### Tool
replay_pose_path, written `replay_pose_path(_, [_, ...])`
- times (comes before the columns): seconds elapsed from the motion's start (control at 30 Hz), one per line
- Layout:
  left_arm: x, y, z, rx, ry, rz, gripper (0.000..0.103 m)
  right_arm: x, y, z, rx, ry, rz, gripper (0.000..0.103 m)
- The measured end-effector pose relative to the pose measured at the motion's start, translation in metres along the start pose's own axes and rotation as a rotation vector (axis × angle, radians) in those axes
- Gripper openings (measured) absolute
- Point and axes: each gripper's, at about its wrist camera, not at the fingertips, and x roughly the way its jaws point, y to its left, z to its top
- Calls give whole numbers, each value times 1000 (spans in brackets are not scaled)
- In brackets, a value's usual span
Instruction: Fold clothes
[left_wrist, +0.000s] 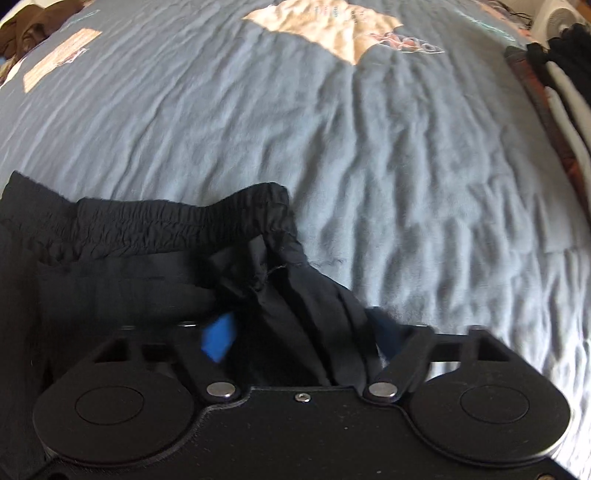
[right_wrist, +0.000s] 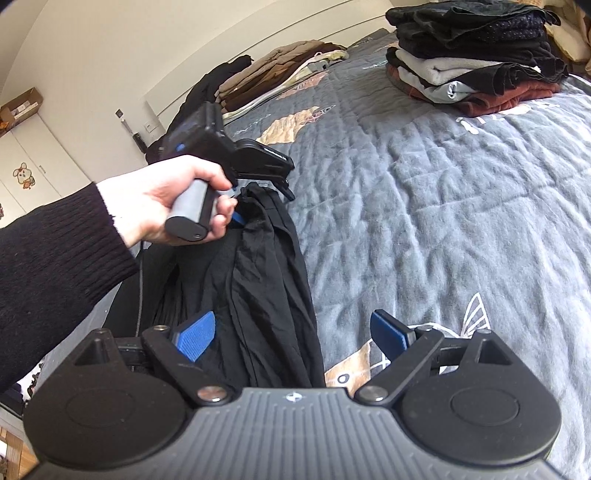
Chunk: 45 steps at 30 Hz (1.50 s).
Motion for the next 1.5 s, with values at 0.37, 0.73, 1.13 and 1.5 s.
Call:
replay_pose_path(0.37, [-39,2,2,11,-69,-136,12,4,6,-4,-8,16,29,91])
replay_pose_path(0.73, [-54,-38,-2,205,-66,-193,52,3,1,-6,-11,23,18,91])
replay_pose_path(1.13, [-173,194,-140,347,-256,-138,86,36,32,-20,-55,121,118,91])
replay_pose_path(1.5, [-124,302,-268,299,-73,-98,91,86,95,-68,-332,317,32,93])
